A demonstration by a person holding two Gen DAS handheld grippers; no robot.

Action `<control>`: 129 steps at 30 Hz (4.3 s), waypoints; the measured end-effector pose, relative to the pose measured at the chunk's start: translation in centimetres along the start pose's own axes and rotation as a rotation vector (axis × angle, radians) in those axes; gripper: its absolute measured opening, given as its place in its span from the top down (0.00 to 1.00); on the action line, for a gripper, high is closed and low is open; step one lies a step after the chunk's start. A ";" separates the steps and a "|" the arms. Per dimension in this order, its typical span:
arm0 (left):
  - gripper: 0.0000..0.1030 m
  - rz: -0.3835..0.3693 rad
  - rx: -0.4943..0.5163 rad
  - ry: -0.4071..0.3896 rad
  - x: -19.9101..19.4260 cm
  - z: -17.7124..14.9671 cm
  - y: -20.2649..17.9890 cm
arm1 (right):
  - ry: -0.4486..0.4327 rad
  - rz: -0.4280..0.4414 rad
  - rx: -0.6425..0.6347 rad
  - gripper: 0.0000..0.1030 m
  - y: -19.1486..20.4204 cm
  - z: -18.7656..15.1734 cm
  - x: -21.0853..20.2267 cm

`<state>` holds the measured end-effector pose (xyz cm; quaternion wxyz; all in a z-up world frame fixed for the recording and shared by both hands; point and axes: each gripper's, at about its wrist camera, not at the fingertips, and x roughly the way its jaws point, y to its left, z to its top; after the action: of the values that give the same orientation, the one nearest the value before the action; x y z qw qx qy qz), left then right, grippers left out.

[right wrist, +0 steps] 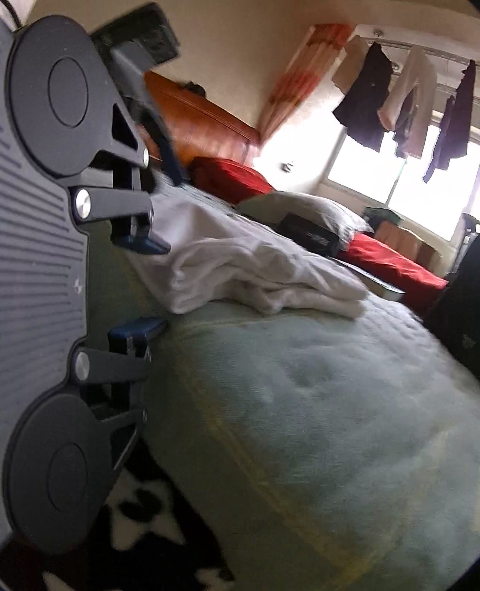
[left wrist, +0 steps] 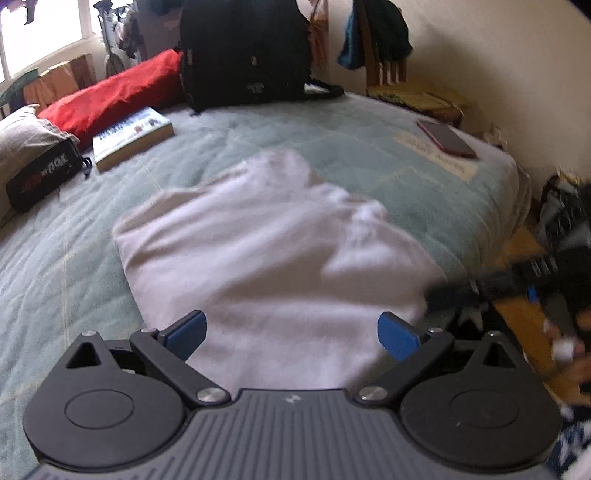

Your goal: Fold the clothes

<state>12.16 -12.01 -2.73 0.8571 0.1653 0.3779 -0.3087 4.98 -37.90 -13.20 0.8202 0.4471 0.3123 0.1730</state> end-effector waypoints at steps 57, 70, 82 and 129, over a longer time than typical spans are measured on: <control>0.03 -0.046 -0.298 -0.051 2.6 4.6 7.3 | -0.040 -0.201 -0.620 0.47 11.9 2.5 2.8; 0.03 -0.055 -0.416 -0.035 3.4 2.7 10.5 | -0.011 -0.217 -0.542 0.36 9.5 4.5 5.7; 0.03 -0.079 -0.520 -0.071 2.5 0.5 13.2 | -0.050 -0.229 -0.328 0.17 7.1 7.0 2.6; 0.01 -0.596 -0.948 -0.003 11.0 -0.2 18.2 | 0.278 0.079 0.003 0.00 2.6 12.2 12.1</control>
<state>29.73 -2.60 -10.18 0.7138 -0.3525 0.5044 -0.3344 22.10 -37.36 -10.40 0.7609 0.4318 0.4054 0.2650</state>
